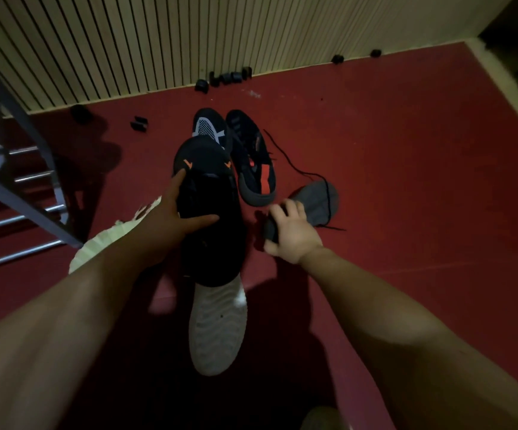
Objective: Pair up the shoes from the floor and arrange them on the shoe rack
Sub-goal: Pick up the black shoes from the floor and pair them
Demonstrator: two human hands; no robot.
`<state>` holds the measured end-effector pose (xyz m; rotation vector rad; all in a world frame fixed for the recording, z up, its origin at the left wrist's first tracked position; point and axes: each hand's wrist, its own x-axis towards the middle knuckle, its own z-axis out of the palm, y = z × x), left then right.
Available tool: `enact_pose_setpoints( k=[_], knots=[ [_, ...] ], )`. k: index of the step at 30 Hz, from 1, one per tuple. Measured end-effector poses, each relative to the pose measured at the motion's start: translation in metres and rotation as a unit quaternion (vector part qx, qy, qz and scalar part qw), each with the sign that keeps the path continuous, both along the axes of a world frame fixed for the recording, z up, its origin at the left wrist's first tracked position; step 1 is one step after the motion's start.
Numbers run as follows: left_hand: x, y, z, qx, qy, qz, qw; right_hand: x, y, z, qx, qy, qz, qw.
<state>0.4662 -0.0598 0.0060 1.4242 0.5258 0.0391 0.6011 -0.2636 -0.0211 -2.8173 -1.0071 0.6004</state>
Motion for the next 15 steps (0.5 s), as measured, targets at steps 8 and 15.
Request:
enact_pose_setpoints(
  k=[8,15],
  knots=[
    [-0.002,0.001,0.012,0.013,-0.004,-0.003,1.0,0.045,-0.024,0.079,0.483,-0.013,-0.306,0.82],
    [-0.009,0.007,0.027,0.035,-0.038,0.016,0.999,0.046,-0.033,0.066,0.705,0.292,-0.416,0.494]
  ],
)
